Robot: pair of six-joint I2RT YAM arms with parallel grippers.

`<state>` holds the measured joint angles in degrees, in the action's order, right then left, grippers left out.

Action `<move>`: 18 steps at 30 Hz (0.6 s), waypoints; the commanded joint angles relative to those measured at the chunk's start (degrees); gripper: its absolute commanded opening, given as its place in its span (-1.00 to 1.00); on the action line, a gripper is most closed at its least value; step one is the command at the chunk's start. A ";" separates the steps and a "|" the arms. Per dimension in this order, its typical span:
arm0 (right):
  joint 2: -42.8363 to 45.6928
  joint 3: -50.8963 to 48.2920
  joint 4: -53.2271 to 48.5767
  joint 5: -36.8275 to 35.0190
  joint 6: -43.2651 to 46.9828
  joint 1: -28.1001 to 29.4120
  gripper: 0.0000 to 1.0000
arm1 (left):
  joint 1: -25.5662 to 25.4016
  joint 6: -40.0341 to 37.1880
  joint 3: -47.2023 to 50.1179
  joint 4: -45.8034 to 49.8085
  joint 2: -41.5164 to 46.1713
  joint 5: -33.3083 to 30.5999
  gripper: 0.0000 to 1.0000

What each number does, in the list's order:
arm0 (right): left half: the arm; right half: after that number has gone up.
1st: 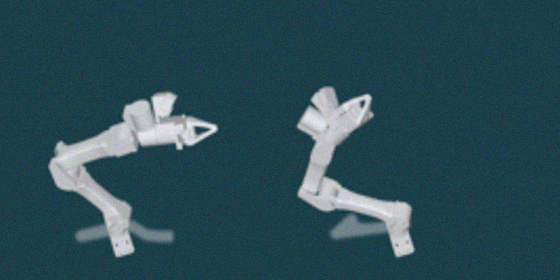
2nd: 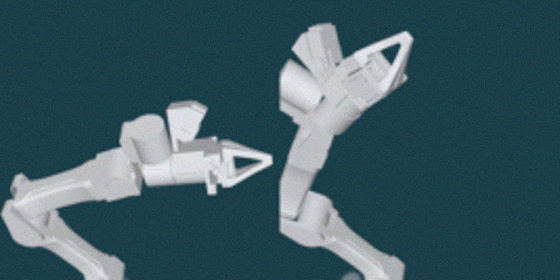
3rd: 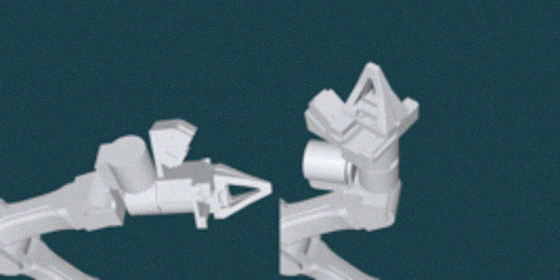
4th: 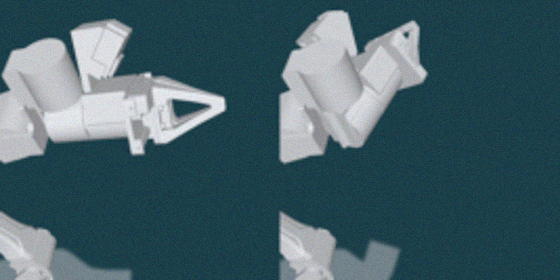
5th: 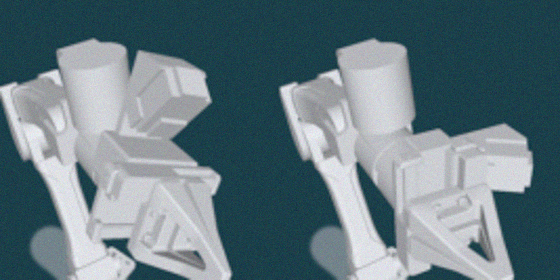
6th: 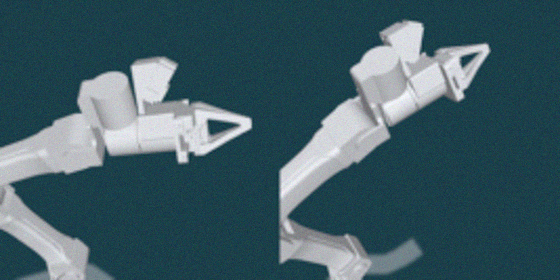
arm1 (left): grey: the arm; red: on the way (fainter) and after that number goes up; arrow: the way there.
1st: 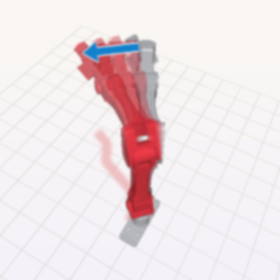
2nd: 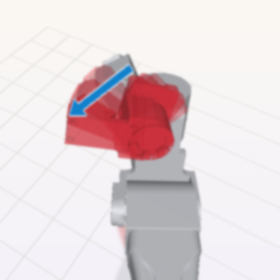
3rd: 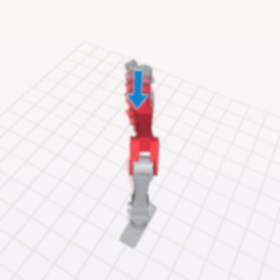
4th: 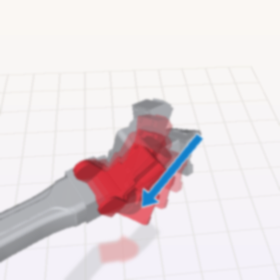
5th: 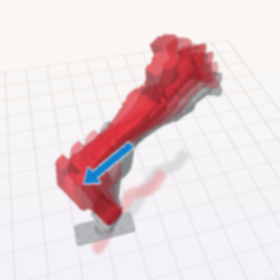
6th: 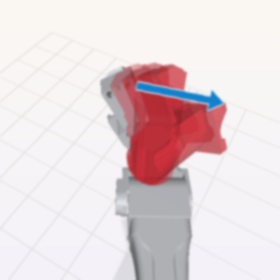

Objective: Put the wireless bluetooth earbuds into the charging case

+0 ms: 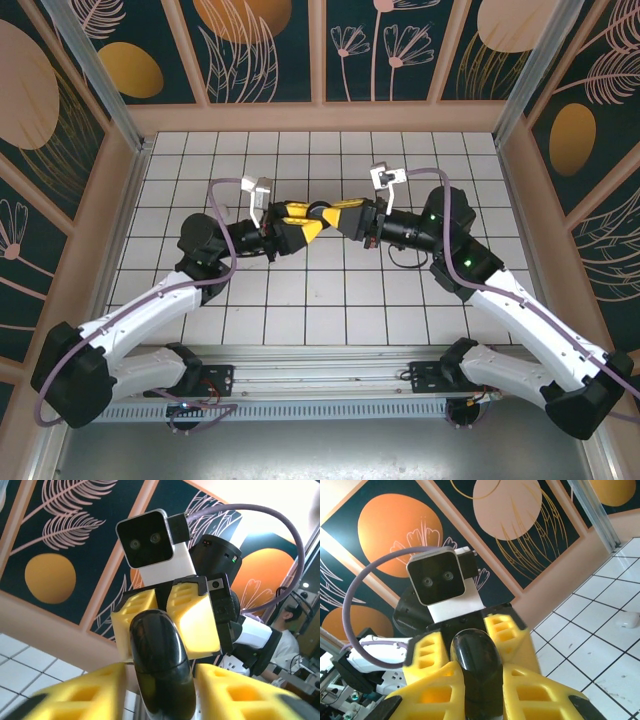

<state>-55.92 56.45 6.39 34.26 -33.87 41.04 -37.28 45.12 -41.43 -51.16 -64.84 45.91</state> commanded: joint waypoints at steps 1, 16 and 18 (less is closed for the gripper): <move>1.77 -0.70 -1.13 -1.28 2.54 0.18 -0.84 | 0.46 -5.53 -1.93 9.70 3.22 -1.24 0.08; 1.13 -0.60 -5.51 -2.95 8.49 0.06 -0.88 | 3.18 -4.67 -3.26 15.12 2.77 4.61 0.09; 0.37 -0.13 -5.64 -2.92 8.55 0.06 -0.89 | 3.20 -4.78 -3.36 15.20 2.20 4.97 0.09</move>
<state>-54.94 56.29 -0.08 31.53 -26.85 41.01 -34.33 39.24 -44.91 -33.26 -61.98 48.29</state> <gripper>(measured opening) 0.156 0.544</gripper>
